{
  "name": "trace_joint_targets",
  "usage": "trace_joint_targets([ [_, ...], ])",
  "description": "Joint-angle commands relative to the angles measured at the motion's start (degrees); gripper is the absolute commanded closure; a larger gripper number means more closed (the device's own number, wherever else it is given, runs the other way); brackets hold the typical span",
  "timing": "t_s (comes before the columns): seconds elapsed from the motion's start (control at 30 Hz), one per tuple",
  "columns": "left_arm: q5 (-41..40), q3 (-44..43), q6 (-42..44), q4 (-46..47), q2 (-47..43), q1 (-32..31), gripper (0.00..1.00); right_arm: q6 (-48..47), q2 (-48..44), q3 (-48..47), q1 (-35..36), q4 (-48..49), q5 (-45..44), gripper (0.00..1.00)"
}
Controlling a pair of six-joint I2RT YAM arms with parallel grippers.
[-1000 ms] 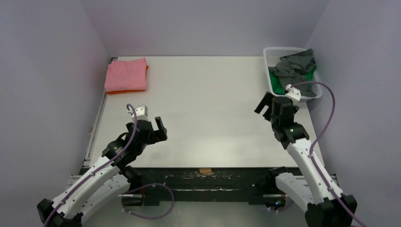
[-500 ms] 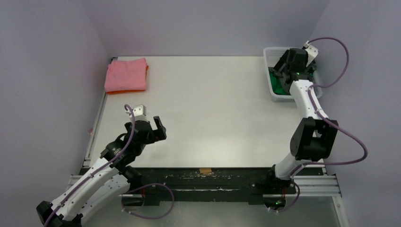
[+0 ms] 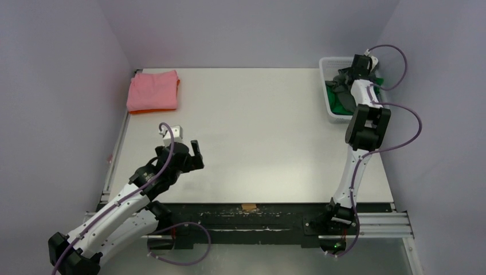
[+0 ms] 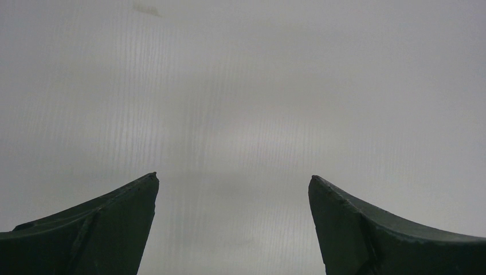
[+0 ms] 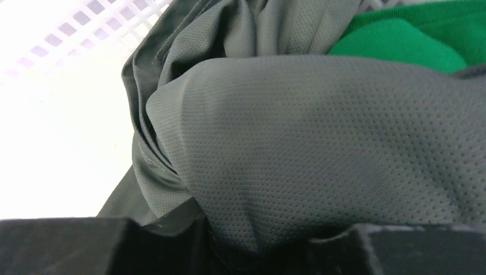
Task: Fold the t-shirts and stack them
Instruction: Grab crumpled tshirt from bin with the right arm
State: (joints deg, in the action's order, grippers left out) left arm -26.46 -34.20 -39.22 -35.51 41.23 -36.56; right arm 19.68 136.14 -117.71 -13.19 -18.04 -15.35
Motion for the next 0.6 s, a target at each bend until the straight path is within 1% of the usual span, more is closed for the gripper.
trace_joint_targets([
  [0.0,-1.3,-2.1,1.0,0.7,-1.1,-0.2,0.00,-0.7,-7.7,-1.9,-0.1,3.5,3.9,0.81],
  [0.07,-1.3,-2.0,1.0,0.5,-1.9,-0.2,0.00,-1.5,-9.8,-1.2,-0.1,3.1,4.7,0.83],
  [0.17,-0.7,-1.7,0.9,0.5,-3.1,-0.2,0.00,-0.5,-12.6,1.8,-0.1,0.7,5.2,0.89],
  [0.23,-0.2,-1.3,1.0,0.6,-4.0,-0.2,0.00,-0.1,-17.6,9.4,0.1,5.6,9.0,0.89],
  [0.33,0.0,-1.3,1.0,0.4,-4.9,-0.2,0.00,-0.1,-25.4,17.7,0.8,11.1,10.0,0.89],
  [0.4,0.3,-1.2,1.0,0.3,-5.4,-0.2,0.00,-0.1,-29.6,19.2,1.2,11.5,11.5,0.88],
  [0.57,0.2,-1.0,0.8,0.1,-6.1,-0.2,0.00,-1.0,-38.7,18.8,2.4,10.5,11.8,0.86],
])
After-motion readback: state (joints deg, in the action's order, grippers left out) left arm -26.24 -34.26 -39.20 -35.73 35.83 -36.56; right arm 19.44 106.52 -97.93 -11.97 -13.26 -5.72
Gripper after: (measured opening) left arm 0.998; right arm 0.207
